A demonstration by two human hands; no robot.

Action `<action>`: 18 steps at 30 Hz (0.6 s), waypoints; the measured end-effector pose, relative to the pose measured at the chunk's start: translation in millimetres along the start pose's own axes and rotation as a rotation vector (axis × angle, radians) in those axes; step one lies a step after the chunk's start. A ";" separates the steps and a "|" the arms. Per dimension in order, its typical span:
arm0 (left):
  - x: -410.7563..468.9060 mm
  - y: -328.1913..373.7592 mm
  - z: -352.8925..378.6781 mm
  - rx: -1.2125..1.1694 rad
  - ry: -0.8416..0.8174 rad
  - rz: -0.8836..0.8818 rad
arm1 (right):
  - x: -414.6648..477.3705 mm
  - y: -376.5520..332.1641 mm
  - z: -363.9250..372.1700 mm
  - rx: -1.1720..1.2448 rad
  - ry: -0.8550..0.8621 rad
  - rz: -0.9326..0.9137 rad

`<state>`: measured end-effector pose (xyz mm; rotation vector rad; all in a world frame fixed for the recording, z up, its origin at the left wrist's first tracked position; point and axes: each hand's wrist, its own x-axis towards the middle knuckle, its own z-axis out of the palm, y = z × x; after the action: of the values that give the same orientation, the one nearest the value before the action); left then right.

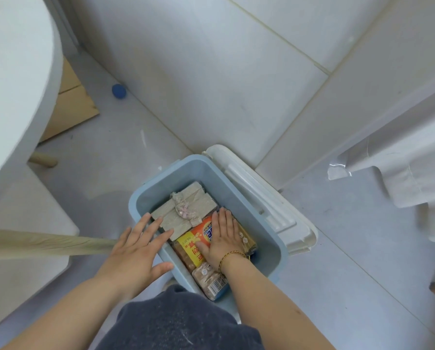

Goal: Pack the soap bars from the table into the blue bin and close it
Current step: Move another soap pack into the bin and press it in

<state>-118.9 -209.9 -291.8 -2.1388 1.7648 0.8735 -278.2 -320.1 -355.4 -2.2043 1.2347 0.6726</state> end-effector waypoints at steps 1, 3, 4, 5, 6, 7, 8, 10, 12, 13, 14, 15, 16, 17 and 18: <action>-0.6 0.8 -0.7 0.002 -0.002 0.000 | -0.9 0.1 -0.5 0.018 0.009 0.002; -2.4 2.2 -1.6 -0.013 -0.003 0.003 | -6.0 -3.3 4.7 0.114 0.036 0.046; -2.1 2.3 -2.0 -0.027 0.007 0.004 | -9.6 -6.8 10.1 0.176 0.062 0.108; -1.9 1.7 -2.4 -0.040 0.013 0.004 | -12.5 -10.6 16.0 0.228 0.072 0.181; -1.7 1.5 -2.9 -0.053 0.013 0.008 | -14.6 -12.7 20.7 0.254 0.062 0.241; -1.7 1.6 -3.2 -0.067 0.013 0.006 | -15.5 -13.8 23.3 0.239 0.040 0.272; -0.7 2.1 -3.3 -0.076 0.016 0.002 | -15.1 -12.6 23.9 0.210 0.018 0.282; -1.4 1.9 -5.2 -0.059 0.009 0.003 | -14.7 -10.5 20.5 0.192 -0.031 0.276; -1.9 2.4 -4.8 -0.044 -0.008 0.002 | -16.4 -10.1 17.6 0.184 -0.059 0.265; -1.5 1.3 -4.5 -0.044 -0.004 -0.002 | -16.9 -10.5 16.5 0.183 -0.060 0.260; -0.5 0.7 -4.3 -0.038 -0.004 -0.004 | -17.5 -10.3 15.0 0.182 -0.066 0.254; 1.2 0.1 -4.6 -0.021 -0.010 -0.007 | -16.8 -9.5 12.5 0.186 -0.080 0.245; 0.5 0.6 -5.3 0.006 -0.018 -0.009 | -17.4 -8.1 9.1 0.190 -0.094 0.236; -0.6 1.3 -6.5 0.033 -0.027 -0.013 | -19.1 -7.4 5.0 0.196 -0.107 0.230; -1.7 2.2 -8.0 0.051 -0.031 -0.021 | -21.5 -6.4 0.4 0.203 -0.117 0.230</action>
<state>-118.8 -213.2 -284.0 -2.0969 1.7276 0.8419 -282.6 -303.7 -340.7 -1.8509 1.4407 0.7194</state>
